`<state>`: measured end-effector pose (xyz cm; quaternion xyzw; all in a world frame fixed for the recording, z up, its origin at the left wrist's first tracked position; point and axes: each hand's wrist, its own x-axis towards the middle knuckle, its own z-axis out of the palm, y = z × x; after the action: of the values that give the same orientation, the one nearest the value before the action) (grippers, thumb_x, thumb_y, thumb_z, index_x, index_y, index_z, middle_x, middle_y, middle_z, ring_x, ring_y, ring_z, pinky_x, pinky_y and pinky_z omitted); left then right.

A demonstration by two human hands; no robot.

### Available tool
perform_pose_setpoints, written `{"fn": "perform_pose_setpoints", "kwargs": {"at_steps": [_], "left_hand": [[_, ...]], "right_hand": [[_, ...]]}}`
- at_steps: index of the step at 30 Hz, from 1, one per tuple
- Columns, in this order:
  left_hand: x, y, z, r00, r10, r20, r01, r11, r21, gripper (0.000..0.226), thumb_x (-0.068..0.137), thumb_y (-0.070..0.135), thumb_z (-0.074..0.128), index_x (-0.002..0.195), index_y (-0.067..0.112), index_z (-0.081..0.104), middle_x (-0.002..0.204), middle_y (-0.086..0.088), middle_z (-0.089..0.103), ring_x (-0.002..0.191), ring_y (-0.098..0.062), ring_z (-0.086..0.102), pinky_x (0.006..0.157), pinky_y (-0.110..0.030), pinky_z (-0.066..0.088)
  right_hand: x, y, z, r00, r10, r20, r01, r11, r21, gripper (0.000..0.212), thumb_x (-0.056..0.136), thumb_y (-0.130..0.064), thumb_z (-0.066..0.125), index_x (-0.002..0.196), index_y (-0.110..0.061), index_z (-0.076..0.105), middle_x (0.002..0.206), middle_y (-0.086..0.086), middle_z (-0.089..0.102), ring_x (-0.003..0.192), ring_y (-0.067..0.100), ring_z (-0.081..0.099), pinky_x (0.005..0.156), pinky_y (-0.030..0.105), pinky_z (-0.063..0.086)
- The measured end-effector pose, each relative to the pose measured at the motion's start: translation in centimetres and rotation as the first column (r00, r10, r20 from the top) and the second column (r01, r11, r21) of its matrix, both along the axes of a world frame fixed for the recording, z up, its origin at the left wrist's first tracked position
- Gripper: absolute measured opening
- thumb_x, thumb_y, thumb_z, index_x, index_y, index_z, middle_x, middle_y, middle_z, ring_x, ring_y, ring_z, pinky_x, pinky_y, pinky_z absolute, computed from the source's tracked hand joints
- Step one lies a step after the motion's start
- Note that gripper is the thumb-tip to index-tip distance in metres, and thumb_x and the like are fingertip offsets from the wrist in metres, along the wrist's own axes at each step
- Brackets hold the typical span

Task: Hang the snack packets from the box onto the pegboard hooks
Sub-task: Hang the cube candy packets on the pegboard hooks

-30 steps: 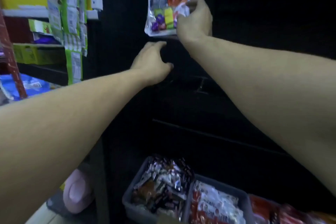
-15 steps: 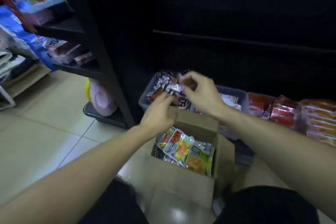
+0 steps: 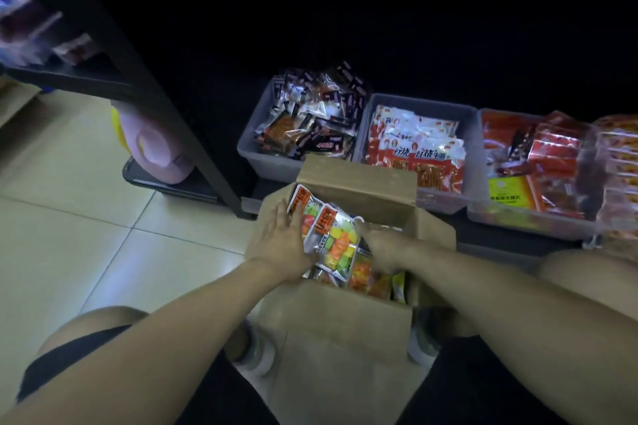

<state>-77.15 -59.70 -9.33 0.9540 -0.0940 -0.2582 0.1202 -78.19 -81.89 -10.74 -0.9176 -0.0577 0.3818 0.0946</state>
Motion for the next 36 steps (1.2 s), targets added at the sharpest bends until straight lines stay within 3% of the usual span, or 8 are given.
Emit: {"fn": "perform_pose_setpoints", "kwargs": {"at_steps": [3, 8, 14, 17, 19, 23, 28, 36], "left_hand": [[-0.9, -1.0, -0.7, 0.999, -0.045, 0.006, 0.045, 0.998, 0.048, 0.114, 0.096, 0.06, 0.065, 0.169, 0.016, -0.011, 0.174, -0.02, -0.023, 0.162, -0.038, -0.022, 0.133, -0.049, 0.001], [-0.8, -2.0, -0.7, 0.997, 0.017, 0.071, 0.003, 0.965, -0.264, 0.115, 0.088, 0.029, 0.084, 0.171, 0.019, 0.005, 0.174, -0.011, 0.021, 0.162, -0.03, 0.017, 0.128, -0.038, 0.023], [-0.3, -2.4, -1.7, 0.979, 0.181, -0.092, -0.202, 0.908, -0.366, 0.083, 0.079, 0.012, 0.089, 0.152, 0.019, 0.049, 0.128, -0.006, 0.072, 0.122, -0.028, 0.067, 0.094, -0.032, 0.054], [-0.5, -2.1, -1.8, 0.987, 0.122, -0.103, -0.149, 0.936, -0.318, 0.059, 0.078, 0.016, 0.091, 0.131, 0.016, 0.067, 0.122, -0.009, 0.075, 0.117, -0.03, 0.068, 0.096, -0.035, 0.055], [0.0, -2.0, -1.4, 0.988, 0.135, -0.072, -0.152, 0.916, -0.371, 0.052, 0.073, 0.025, 0.093, 0.121, 0.016, 0.074, 0.114, -0.006, 0.078, 0.111, -0.029, 0.07, 0.094, -0.04, 0.057], [0.8, -2.0, 0.9, 0.985, 0.134, -0.105, -0.169, 0.85, -0.499, 0.032, 0.08, 0.032, 0.09, 0.107, 0.019, 0.079, 0.098, -0.001, 0.081, 0.094, -0.02, 0.076, 0.088, -0.044, 0.06], [1.4, -1.3, 3.4, 0.979, 0.193, -0.064, -0.193, 0.782, -0.593, 0.024, 0.09, 0.023, 0.084, 0.112, 0.026, 0.074, 0.101, 0.009, 0.08, 0.095, -0.006, 0.076, 0.091, -0.037, 0.062], [2.0, -0.5, 3.5, 0.98, 0.18, -0.079, -0.195, 0.85, -0.489, 0.034, 0.079, 0.014, 0.093, 0.109, 0.013, 0.076, 0.095, -0.002, 0.08, 0.088, -0.021, 0.075, 0.083, -0.037, 0.061]], "right_hand": [[0.4, -0.1, -1.5, 1.0, 0.007, -0.002, -0.007, 1.0, 0.002, 0.121, 0.088, -0.006, 0.076, 0.164, -0.019, -0.016, 0.175, 0.005, -0.001, 0.154, 0.03, 0.033, 0.115, 0.04, 0.044], [1.4, 0.5, -1.4, 0.997, -0.049, 0.059, 0.049, 0.999, 0.01, 0.119, 0.087, -0.003, 0.075, 0.165, -0.02, -0.013, 0.16, 0.018, 0.036, 0.134, 0.036, 0.054, 0.097, 0.042, 0.053], [0.4, -0.2, -0.7, 0.98, -0.025, 0.198, 0.02, 0.999, 0.027, 0.064, 0.086, -0.009, 0.069, 0.144, -0.028, 0.05, 0.123, 0.016, 0.065, 0.114, 0.04, 0.064, 0.082, 0.041, 0.054], [0.5, -0.8, 0.3, 0.979, -0.006, 0.202, -0.002, 0.999, 0.039, 0.02, 0.082, -0.021, 0.078, 0.096, -0.033, 0.069, 0.107, 0.005, 0.07, 0.106, 0.031, 0.065, 0.071, 0.034, 0.044], [0.7, -1.3, 1.2, 0.974, -0.073, 0.216, 0.05, 0.992, 0.114, 0.018, 0.081, -0.033, 0.084, 0.079, -0.038, 0.067, 0.098, -0.002, 0.07, 0.101, 0.025, 0.064, 0.07, 0.034, 0.043], [0.6, -1.9, 3.1, 0.911, -0.274, 0.307, 0.173, 0.932, 0.318, 0.017, 0.083, -0.04, 0.085, 0.098, -0.034, 0.08, 0.095, -0.014, 0.066, 0.091, 0.016, 0.063, 0.073, 0.037, 0.052], [0.5, -2.1, 4.2, 0.845, -0.486, 0.224, 0.307, 0.783, 0.541, 0.018, 0.079, -0.046, 0.086, 0.086, -0.031, 0.079, 0.083, -0.013, 0.073, 0.077, 0.008, 0.069, 0.063, 0.035, 0.054], [1.1, -2.7, 3.3, 0.901, -0.408, 0.145, 0.315, 0.848, 0.426, 0.025, 0.077, -0.026, 0.092, 0.088, -0.036, 0.073, 0.098, -0.006, 0.076, 0.093, 0.014, 0.07, 0.082, 0.036, 0.056]]}}
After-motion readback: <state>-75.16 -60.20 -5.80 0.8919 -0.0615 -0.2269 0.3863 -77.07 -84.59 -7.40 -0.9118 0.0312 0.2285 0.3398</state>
